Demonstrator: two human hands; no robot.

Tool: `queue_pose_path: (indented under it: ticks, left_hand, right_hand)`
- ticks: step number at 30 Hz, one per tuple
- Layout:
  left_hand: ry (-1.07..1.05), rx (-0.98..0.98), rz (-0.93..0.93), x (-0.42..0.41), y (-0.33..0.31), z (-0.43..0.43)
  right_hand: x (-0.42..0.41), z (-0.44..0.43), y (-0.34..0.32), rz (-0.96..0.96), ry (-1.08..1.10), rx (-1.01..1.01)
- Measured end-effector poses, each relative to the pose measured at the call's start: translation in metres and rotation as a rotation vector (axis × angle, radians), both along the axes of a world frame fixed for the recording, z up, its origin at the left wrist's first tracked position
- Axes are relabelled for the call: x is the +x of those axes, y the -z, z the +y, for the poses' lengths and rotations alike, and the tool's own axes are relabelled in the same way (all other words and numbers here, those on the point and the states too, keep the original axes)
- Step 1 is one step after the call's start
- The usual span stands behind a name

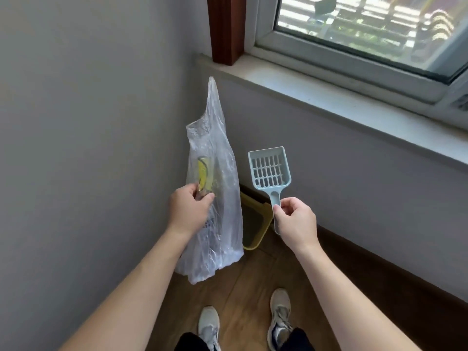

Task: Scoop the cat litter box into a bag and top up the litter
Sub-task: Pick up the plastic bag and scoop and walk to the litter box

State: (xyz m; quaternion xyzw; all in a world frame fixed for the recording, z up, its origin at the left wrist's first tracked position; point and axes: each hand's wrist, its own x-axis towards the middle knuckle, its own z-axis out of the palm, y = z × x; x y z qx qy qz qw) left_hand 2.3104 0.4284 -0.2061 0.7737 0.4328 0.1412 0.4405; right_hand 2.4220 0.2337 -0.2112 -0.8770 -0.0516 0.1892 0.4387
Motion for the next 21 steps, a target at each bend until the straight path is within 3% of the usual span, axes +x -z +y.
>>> queue_pose_path:
  ticks: [13,21]
  left_hand:
    - [-0.205,-0.041,0.012,0.041,0.135,-0.017]
    - [-0.208,0.014,0.000,0.037,0.323,0.002]
  right_hand:
    - [0.075,0.016,0.143,0.041,-0.180,-0.067]
    - [0.061,0.041,0.330,0.051,-0.165,-0.041]
